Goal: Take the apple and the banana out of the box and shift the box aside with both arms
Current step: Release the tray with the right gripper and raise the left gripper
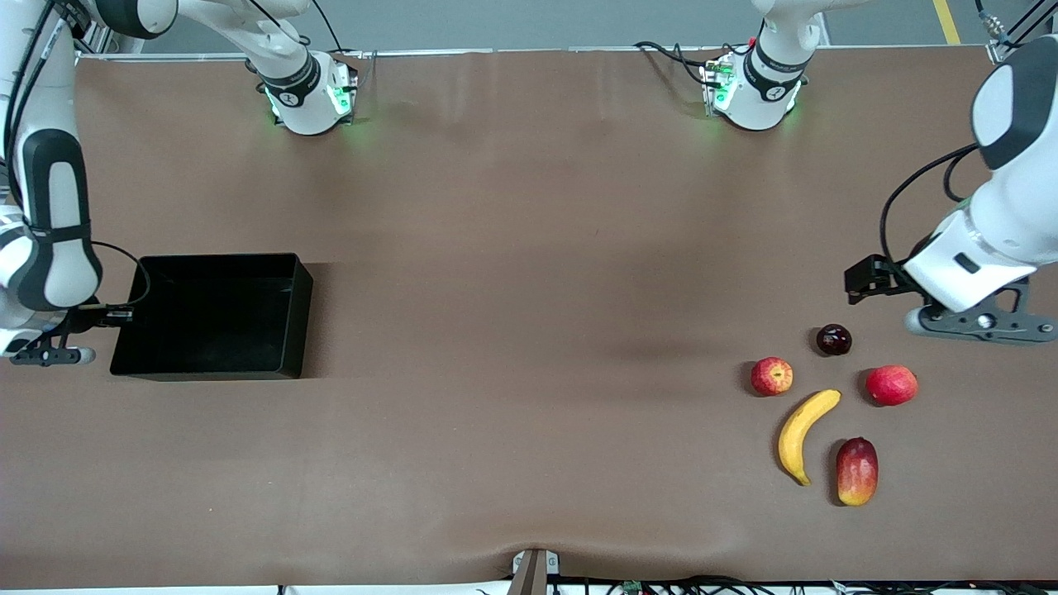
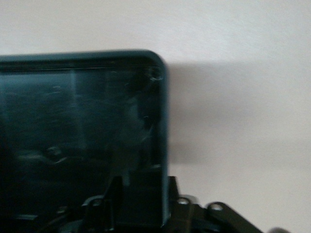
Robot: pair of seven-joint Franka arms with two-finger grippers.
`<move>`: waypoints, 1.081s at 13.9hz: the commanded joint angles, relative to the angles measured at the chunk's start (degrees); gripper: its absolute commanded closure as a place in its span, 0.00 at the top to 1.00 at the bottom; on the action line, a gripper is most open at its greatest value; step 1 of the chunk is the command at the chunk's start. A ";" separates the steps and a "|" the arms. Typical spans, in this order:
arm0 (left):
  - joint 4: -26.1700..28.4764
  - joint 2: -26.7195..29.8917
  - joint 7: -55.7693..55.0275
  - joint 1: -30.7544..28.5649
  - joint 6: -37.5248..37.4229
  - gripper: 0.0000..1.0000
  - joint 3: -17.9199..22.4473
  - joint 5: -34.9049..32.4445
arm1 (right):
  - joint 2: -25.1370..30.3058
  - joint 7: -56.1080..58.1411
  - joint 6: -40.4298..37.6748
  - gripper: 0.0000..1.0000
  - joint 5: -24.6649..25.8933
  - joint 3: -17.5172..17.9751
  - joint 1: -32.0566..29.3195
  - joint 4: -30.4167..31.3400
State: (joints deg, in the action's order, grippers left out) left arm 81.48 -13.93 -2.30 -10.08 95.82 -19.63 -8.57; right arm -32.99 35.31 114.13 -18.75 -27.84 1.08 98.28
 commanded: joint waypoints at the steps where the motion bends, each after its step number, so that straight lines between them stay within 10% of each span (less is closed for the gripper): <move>1: -1.41 0.66 0.01 -0.82 -0.98 1.00 0.03 1.18 | 0.56 0.01 -14.68 1.00 -0.50 -0.11 0.07 -12.46; 7: -1.15 4.69 -0.43 -0.99 -3.27 1.00 0.12 1.01 | 2.75 0.64 -24.56 1.00 11.86 0.51 3.39 -30.39; 11: -0.10 8.12 -0.25 -0.38 -6.87 1.00 0.81 1.97 | 13.62 0.38 -31.77 1.00 12.86 1.21 6.82 -30.69; 15: 8.76 16.46 0.18 8.57 -6.43 1.00 12.05 7.68 | 21.54 -21.43 -43.27 1.00 13.30 3.13 7.89 -30.52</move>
State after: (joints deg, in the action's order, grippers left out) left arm 83.91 -3.03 -2.38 -4.63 88.85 -12.15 -3.61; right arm -16.14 24.78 73.65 -6.55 -26.62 8.96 65.46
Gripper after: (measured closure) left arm 0.000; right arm 0.000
